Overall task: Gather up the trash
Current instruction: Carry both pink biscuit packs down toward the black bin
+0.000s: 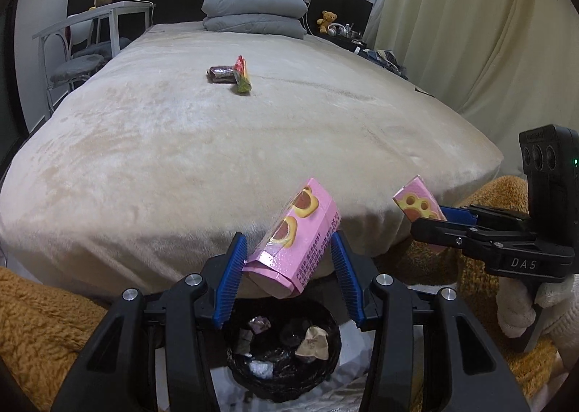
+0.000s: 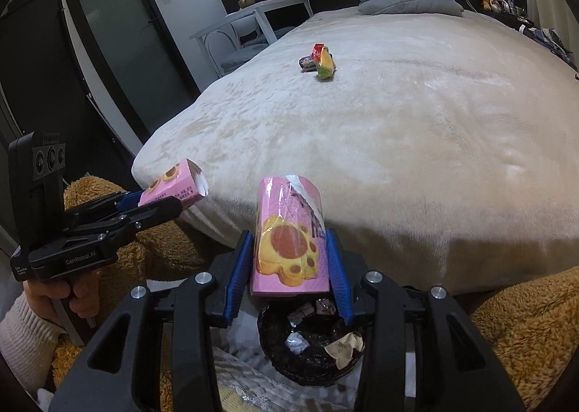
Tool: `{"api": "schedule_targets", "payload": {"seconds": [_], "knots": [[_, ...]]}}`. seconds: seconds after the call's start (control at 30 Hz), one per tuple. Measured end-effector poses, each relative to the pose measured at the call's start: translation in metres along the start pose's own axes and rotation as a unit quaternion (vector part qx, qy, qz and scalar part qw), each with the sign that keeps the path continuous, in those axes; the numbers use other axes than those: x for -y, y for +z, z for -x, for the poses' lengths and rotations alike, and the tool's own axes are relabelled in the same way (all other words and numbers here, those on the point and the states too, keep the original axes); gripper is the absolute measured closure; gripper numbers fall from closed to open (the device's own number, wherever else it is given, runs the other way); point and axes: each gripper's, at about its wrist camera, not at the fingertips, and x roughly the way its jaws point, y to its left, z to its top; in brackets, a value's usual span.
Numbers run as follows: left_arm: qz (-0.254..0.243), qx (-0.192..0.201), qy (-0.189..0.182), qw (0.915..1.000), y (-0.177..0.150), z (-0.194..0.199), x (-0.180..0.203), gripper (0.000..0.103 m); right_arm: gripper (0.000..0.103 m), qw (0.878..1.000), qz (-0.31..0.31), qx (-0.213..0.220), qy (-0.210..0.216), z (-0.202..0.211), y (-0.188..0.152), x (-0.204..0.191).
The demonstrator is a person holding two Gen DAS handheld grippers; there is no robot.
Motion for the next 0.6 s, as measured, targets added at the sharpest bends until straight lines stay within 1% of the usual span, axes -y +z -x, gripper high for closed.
{"api": "schedule_targets", "payload": {"seconds": [0.23,0.33,0.6], "knots": [[-0.010,-0.028,0.007,0.9995,-0.015,-0.008,0.007,0.056,0.061,0.999,-0.017,-0.029,0.012,-0.006,-0.013,0.002],[-0.006,-0.035,0.003,0.9994,-0.017,-0.010,0.007,0.056,0.061,0.999,-0.024,-0.043,0.008,-0.012,-0.016,0.006],[-0.010,-0.084,-0.005,0.9964,-0.024,-0.026,0.010,0.056,0.061,0.997,-0.044,-0.064,0.012,-0.019,-0.018,0.011]]}}
